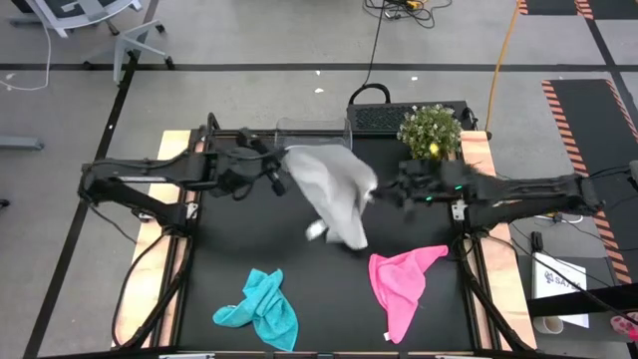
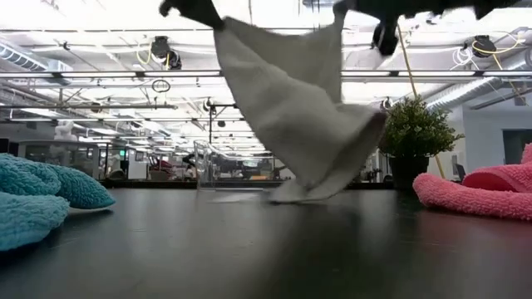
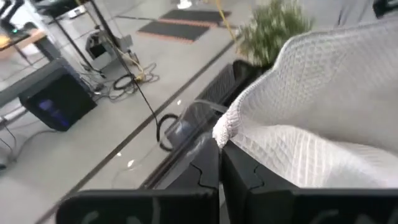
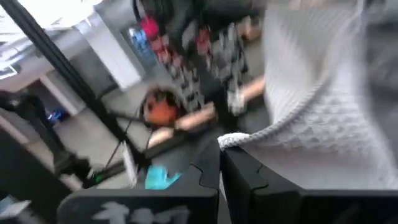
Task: Fold microfiber towels
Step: Fold the gray microfiber cloth
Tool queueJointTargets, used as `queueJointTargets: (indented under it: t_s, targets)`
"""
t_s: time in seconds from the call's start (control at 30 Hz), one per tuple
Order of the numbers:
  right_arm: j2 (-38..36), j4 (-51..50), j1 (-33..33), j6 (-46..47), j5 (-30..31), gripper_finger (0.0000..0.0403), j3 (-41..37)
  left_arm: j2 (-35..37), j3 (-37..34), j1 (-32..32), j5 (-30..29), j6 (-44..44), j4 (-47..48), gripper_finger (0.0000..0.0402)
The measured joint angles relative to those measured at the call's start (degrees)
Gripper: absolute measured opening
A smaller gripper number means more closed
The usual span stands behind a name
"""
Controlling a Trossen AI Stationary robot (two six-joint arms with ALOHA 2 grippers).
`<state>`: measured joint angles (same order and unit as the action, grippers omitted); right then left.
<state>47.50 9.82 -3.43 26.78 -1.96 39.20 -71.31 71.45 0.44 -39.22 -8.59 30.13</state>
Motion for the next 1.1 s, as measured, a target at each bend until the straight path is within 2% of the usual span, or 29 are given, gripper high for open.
queueJointTargets:
  t_s: [0.13,0.23,0.33,0.43,0.6,0.73,0.9,1.0,1.1]
  targets:
    - [-6.4,-3.7,-2.3,-7.2,3.9,0.0,2.2,2.9,0.0,-3.1,-1.2,-7.2,3.3,0.0002]
    - [-7.8,-5.0,-3.2,-8.0,3.1,0.0,2.8,3.0,0.0,-5.4,-1.4,-10.3,3.0,0.0002]
    - [-7.3,-6.6,-3.3,-3.7,-2.9,0.0,2.8,2.3,-0.1,-7.7,-1.4,-12.8,3.0,0.0001]
    - [-5.4,-6.2,-2.7,4.4,-12.8,0.0,2.7,1.9,-0.1,-10.1,-1.4,-16.1,3.0,0.0001]
    - [-3.0,0.4,-1.1,12.6,-23.6,0.0,2.8,2.3,-0.1,-14.1,-3.0,-19.1,-0.6,0.0001]
    - [-2.5,8.9,-0.6,13.2,-28.1,0.0,2.8,2.9,0.5,-17.2,-7.5,-16.0,-7.6,0.0001]
    - [-3.3,21.2,-0.6,16.9,-32.0,0.0,2.8,3.2,5.8,-21.7,-11.7,-15.6,-7.7,0.0]
    - [-4.4,21.7,-0.6,18.4,-32.3,0.0,2.8,3.1,8.6,-25.1,-15.4,-15.9,-6.9,0.0]
    - [-4.8,17.3,-0.6,18.8,-29.7,0.0,2.8,3.1,9.8,-28.7,-20.4,-18.0,-6.0,0.0]
